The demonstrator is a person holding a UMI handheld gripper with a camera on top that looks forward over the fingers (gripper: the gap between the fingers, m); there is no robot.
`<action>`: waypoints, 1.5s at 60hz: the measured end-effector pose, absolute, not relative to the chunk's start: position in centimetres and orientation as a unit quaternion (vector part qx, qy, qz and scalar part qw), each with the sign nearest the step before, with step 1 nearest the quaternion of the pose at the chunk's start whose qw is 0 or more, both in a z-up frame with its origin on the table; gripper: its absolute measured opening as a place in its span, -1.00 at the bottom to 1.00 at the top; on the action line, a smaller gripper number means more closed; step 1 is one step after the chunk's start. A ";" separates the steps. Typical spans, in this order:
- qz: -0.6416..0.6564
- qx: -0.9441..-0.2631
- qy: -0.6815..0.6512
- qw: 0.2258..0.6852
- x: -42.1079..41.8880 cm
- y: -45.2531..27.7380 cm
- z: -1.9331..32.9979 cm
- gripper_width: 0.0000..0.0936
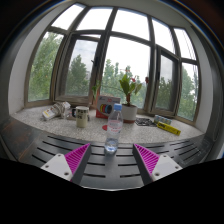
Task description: Pour water
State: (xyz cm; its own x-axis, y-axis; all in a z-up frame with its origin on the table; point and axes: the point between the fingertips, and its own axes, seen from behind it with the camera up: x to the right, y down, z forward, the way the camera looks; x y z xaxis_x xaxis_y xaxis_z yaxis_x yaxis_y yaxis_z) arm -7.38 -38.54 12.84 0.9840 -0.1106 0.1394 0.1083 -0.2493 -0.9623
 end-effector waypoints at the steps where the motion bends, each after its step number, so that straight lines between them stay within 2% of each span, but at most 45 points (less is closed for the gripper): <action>1: -0.089 -0.784 0.000 0.615 -7.1 -37.4 12.8 0.83; 15: -0.069 -0.772 -0.012 0.632 -4.6 -23.0 11.3 0.79; 21: -0.057 -0.773 -0.023 0.631 -4.5 -19.1 9.7 0.67; 26: -0.043 -0.779 -0.018 0.625 -4.3 -16.9 8.0 0.46; 31: -0.024 -0.781 -0.011 0.624 -4.3 -15.8 7.4 0.11; 45: -0.022 -0.774 0.004 0.633 -4.0 -15.6 7.6 -0.37; 56: -0.056 -0.774 0.007 0.630 -3.5 -15.7 8.2 -0.37; 66: -0.171 -0.754 0.006 0.634 0.4 -14.9 12.6 -0.37; 75: -0.355 -0.695 -0.038 0.624 5.4 -12.5 20.7 -0.37; 83: -0.534 -0.591 -0.154 0.584 5.6 -8.3 29.4 -0.38; 90: -0.646 -0.467 -0.284 0.533 1.0 -4.0 35.3 -0.37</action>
